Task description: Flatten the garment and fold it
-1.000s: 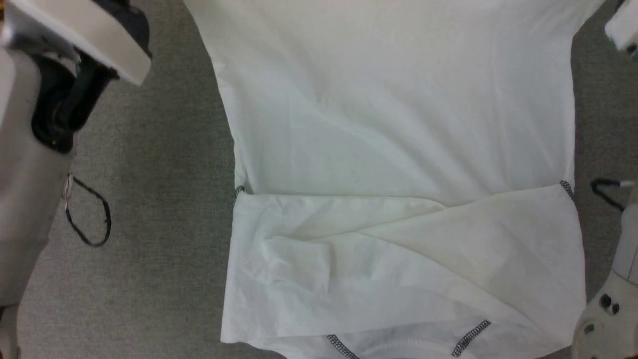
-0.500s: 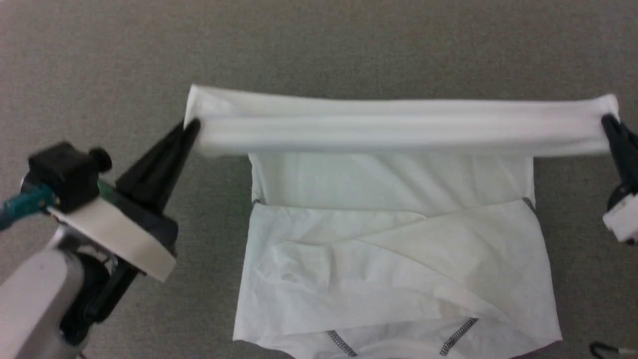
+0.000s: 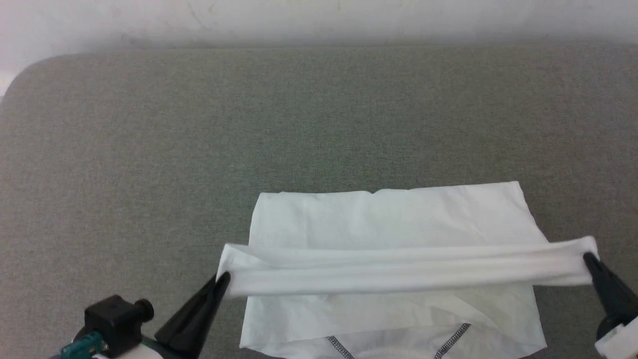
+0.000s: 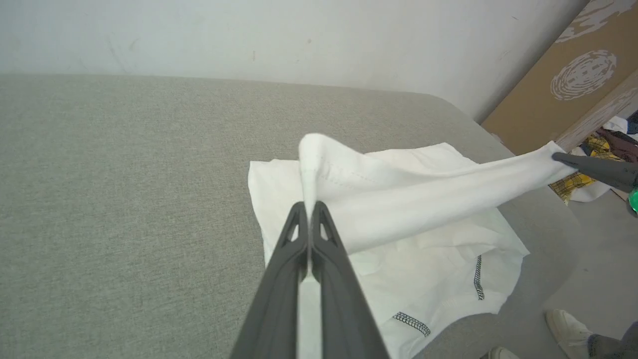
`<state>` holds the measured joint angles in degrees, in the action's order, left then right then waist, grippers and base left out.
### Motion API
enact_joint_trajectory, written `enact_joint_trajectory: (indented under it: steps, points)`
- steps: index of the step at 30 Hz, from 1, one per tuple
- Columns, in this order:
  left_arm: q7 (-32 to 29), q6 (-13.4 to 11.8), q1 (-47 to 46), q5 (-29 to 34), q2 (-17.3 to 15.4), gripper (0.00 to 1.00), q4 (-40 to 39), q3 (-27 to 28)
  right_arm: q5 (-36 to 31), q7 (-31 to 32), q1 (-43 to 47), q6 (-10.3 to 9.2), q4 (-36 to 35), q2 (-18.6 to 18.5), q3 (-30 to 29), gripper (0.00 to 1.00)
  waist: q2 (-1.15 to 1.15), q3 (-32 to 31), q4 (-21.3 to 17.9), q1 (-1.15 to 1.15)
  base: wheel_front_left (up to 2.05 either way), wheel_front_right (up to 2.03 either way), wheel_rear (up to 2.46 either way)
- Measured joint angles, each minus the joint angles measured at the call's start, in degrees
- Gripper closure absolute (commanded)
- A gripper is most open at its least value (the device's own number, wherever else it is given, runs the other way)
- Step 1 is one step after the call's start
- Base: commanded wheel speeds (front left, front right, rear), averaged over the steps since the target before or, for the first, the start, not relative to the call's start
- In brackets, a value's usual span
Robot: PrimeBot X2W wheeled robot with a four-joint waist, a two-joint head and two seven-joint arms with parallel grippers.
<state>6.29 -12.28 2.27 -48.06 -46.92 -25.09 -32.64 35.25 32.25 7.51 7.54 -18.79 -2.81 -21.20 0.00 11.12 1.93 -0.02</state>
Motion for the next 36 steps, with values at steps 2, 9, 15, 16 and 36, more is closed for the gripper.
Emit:
enact_joint_trajectory:
  steps: [2,9,15,16,36]
  points:
    - [0.3,-0.5,1.7,-0.6,0.5,1.00,-0.4,-0.8,1.1,-0.8,2.5,0.00,0.6,0.0,0.9,1.00,0.00,-0.6,0.0,0.00,0.00,0.00,0.00]
    - [-0.3,-0.6,5.6,-2.9,2.9,1.00,2.2,-4.3,1.5,-1.6,9.2,0.00,2.8,0.0,3.3,1.00,0.00,-1.7,0.1,0.01,0.00,0.00,0.00]
    - [-2.7,2.1,5.8,-4.2,5.5,1.00,9.4,-8.1,-0.5,-1.4,10.5,0.00,6.2,0.0,5.8,1.00,0.00,-2.7,0.3,0.01,0.00,0.00,0.00]
    - [-3.0,2.4,5.7,-4.4,6.0,1.00,10.5,-8.5,-0.6,-1.4,10.5,0.00,6.8,0.0,6.1,1.00,0.00,-2.9,0.3,0.01,0.00,0.00,0.00]
    - [8.0,-2.4,3.1,-2.7,10.8,0.00,11.3,5.0,-6.2,-5.1,4.9,0.00,5.1,-0.1,3.0,0.00,0.00,-2.1,0.9,0.02,0.00,0.00,0.00]
